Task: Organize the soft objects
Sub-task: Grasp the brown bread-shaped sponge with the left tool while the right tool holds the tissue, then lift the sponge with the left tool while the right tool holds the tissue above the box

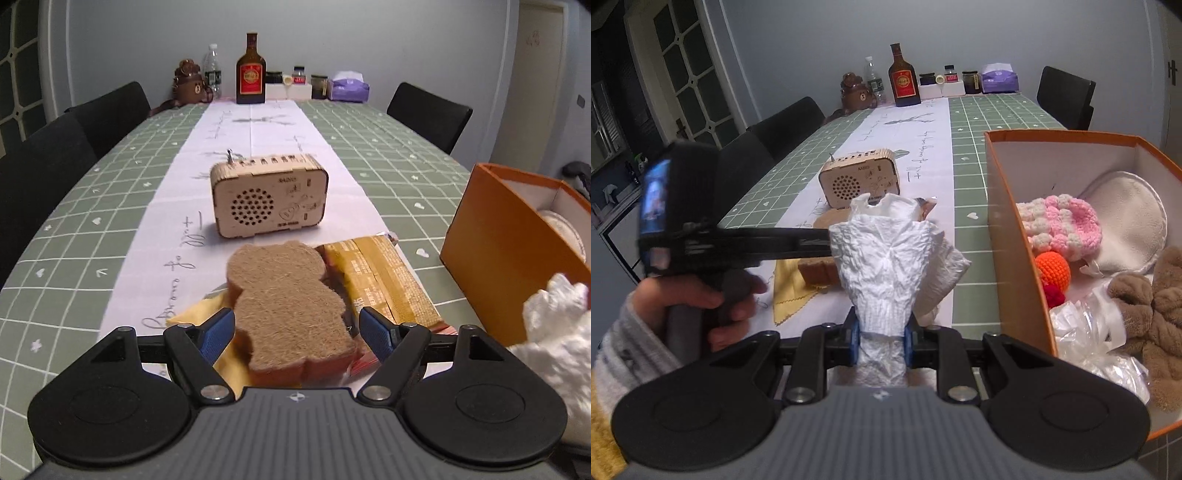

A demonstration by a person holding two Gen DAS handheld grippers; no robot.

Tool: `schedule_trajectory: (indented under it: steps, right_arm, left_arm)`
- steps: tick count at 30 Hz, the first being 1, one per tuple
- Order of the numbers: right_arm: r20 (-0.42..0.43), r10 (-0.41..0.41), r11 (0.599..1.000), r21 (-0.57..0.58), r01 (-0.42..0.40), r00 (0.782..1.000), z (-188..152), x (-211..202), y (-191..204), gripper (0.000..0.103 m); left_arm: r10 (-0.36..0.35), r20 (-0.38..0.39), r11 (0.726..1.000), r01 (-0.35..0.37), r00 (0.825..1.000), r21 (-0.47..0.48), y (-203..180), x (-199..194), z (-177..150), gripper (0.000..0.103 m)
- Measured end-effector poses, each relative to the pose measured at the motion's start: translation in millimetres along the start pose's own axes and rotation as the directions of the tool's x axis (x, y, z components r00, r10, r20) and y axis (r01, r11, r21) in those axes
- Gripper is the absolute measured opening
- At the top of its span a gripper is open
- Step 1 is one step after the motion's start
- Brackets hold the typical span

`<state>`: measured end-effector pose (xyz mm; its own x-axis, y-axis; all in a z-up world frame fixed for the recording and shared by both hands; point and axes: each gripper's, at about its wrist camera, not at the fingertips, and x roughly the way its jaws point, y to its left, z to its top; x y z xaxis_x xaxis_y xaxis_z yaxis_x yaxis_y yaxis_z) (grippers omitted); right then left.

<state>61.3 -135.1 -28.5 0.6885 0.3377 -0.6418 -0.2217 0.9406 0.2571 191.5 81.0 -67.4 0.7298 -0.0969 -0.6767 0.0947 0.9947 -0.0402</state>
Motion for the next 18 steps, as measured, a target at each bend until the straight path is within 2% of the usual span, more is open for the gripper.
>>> schedule_trajectory:
  steps: [1, 4, 8, 11, 16, 18]
  right_arm:
    - [-0.005, 0.007, 1.0, 0.002, -0.007, 1.0, 0.8, -0.1, -0.8, 0.021]
    - [-0.007, 0.013, 1.0, 0.001, -0.013, 1.0, 3.0, 2.0, -2.4, 0.021]
    - [-0.009, 0.018, 1.0, -0.011, -0.018, 1.0, 5.2, 8.3, -2.5, 0.021]
    - [-0.01, 0.019, 1.0, -0.012, -0.019, 1.0, 5.6, 12.1, -1.1, 0.021]
    - [-0.006, 0.033, 0.999, -0.014, -0.033, 0.999, 4.5, 14.0, -1.0, 0.021]
    - [-0.007, 0.028, 1.0, -0.015, -0.028, 1.0, 2.0, 13.1, -1.2, 0.021]
  left_arm:
    - [0.011, -0.015, 1.0, -0.011, 1.0, -0.004, -1.0, 5.7, 0.3, 0.095]
    - [0.045, -0.036, 0.999, -0.045, 0.998, -0.024, 0.0, 19.8, 0.5, 0.095]
    - [0.039, -0.069, 0.997, -0.043, 0.997, -0.057, 6.0, 32.1, -1.1, 0.095]
    - [0.039, -0.061, 0.997, -0.043, 0.997, -0.06, 5.7, 32.5, -1.8, 0.095]
    - [0.022, -0.053, 0.997, -0.025, 0.998, -0.072, 7.1, 31.0, -1.8, 0.088]
    - [0.038, -0.055, 0.996, -0.042, 0.998, -0.077, 6.6, 28.5, -0.5, 0.087]
